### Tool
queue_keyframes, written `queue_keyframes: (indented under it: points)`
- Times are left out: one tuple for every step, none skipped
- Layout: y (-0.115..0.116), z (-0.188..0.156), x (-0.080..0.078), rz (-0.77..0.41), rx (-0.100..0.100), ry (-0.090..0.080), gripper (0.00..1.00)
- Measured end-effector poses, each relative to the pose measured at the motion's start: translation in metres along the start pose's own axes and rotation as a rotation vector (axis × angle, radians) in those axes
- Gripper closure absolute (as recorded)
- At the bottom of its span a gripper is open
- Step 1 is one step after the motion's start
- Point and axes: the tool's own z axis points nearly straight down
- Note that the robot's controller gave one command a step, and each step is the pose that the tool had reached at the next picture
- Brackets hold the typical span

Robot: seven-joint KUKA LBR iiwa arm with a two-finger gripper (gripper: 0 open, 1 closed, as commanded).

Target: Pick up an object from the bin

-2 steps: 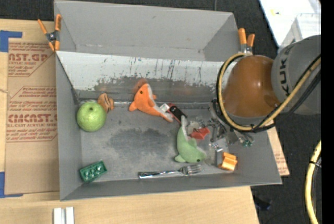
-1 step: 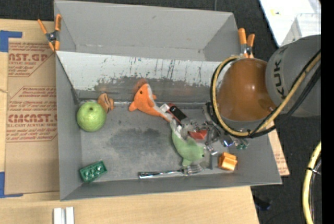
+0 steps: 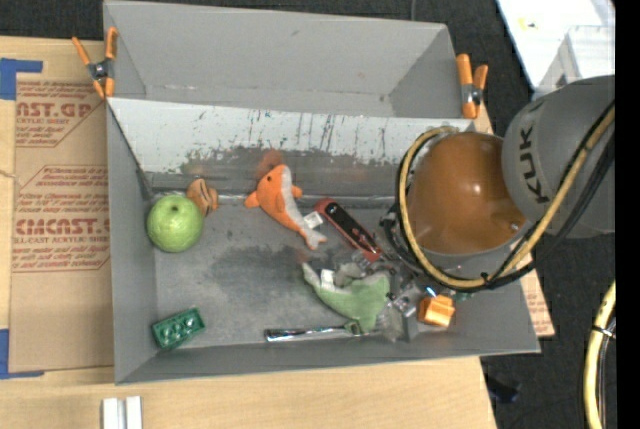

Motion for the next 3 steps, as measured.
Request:
queue_keyframes:
  points:
    - [0.001,0.028,-0.003,-0.084,0.014,-0.02,0.0]
    - [0.01,0.03,-0.005,-0.23,0.005,-0.006,1.0]
    - [0.012,0.03,-0.007,-0.265,0.005,-0.006,1.0]
